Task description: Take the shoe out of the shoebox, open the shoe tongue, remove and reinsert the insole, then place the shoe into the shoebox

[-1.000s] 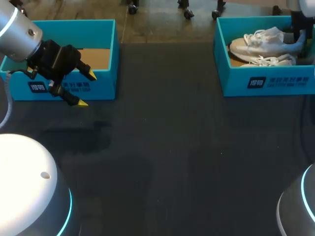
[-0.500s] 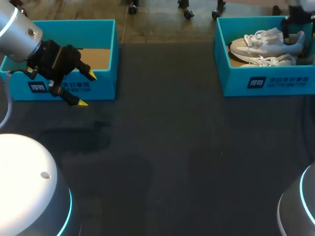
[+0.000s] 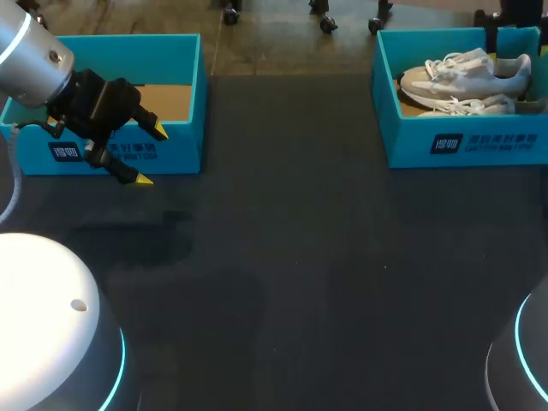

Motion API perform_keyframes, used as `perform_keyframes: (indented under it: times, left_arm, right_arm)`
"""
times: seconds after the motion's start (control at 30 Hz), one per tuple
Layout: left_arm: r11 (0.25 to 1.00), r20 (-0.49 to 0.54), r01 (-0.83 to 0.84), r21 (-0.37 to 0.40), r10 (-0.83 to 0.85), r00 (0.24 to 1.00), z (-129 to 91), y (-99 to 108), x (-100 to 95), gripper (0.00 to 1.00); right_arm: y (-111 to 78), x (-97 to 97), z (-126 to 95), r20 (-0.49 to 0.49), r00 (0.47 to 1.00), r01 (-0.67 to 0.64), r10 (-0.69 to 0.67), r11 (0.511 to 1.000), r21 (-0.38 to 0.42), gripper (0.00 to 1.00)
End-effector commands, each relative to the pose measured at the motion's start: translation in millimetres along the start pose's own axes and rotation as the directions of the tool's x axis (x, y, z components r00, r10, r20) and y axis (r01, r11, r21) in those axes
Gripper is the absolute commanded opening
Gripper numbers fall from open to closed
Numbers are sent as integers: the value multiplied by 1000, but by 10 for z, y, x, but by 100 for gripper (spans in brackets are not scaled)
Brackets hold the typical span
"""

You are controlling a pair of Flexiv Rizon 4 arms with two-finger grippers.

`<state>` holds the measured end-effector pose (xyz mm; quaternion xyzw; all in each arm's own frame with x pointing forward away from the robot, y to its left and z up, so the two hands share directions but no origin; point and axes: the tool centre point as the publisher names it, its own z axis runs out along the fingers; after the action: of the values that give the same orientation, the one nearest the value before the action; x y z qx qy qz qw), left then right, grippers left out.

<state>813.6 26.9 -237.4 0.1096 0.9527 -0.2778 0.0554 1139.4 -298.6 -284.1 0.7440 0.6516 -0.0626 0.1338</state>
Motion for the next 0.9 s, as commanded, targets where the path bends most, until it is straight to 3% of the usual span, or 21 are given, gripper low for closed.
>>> perform_keyframes:
  times: [0.03, 0.17, 0.37, 0.47, 0.6, 0.73, 0.9]
  left_arm:
    - [1000, -2, 0, -4, 0, 1000, -3, -1, -4, 100]
    - [1000, -2, 0, -4, 0, 1000, -3, -1, -4, 100]
    - [994, 55, 106, 22, -107, 993, -214, -127, -46, 100]
    - [985, 46, 169, -19, -168, 985, -226, -201, -100, 100]
    - [964, 125, 261, -41, -254, 959, -225, -265, -172, 100]
    - [921, 239, 383, -71, -357, 903, -278, -322, -282, 100]
    - [813, 300, 573, -102, -524, 797, -267, -367, -513, 100]
  right_arm:
    - [-176, -6, -226, -10, 1000, 6, -6, 1000, -4, 100]
    - [-327, 13, -299, -56, 998, -14, 13, 1000, -28, 100]
    - [-482, 68, -344, -76, 997, -11, 8, 999, -48, 100]
    - [-523, 93, -358, -79, 997, -21, 17, 999, -49, 100]
    - [-585, 131, -447, -93, 996, -15, 10, 998, -55, 100]
    - [-684, 156, -490, -123, 992, 11, -18, 998, -55, 100]
    - [-833, 154, -561, -140, 990, 20, -26, 999, -46, 100]
